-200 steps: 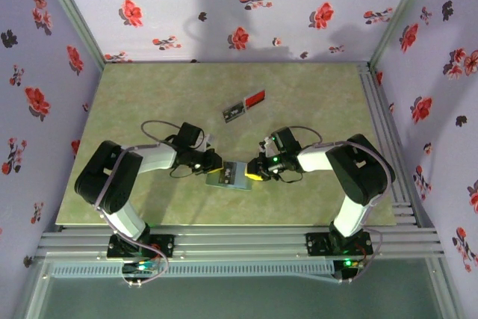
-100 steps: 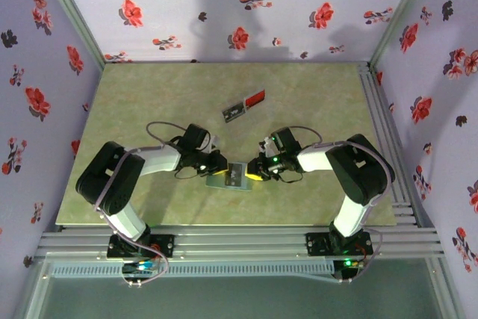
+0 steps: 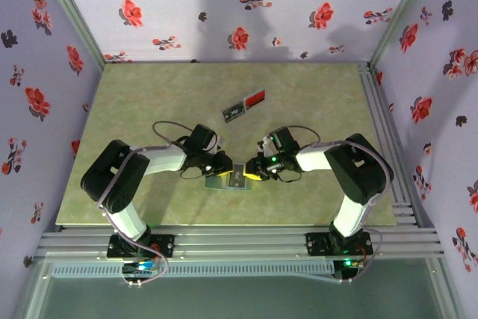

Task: Put the credit cards into the card holder

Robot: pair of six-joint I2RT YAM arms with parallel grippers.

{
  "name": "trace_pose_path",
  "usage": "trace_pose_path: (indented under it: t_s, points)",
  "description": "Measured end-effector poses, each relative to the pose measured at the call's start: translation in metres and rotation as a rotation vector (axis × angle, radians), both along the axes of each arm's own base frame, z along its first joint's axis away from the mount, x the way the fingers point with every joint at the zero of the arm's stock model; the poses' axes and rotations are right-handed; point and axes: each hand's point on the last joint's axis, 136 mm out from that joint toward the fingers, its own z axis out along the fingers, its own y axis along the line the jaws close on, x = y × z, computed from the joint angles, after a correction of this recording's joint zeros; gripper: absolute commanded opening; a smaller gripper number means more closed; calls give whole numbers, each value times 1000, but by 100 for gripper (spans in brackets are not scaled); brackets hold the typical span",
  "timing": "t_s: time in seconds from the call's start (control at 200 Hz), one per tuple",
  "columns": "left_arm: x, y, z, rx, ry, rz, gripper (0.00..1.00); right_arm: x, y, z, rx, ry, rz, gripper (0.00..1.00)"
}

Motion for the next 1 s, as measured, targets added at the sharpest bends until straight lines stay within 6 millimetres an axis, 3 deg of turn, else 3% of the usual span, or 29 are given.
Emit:
trace_pose_path:
  t_s: [0.265, 0.785, 1.0]
  points:
    - [1, -3, -4, 16, 20, -20, 2, -3, -5, 3, -64, -20, 4, 28]
    - [1, -1, -6, -43, 29, -35, 0, -5, -9, 2, -79, -7, -11, 28]
    - [1, -2, -6, -73, 20, -38, 0, -5, -8, 2, -75, 8, -24, 23]
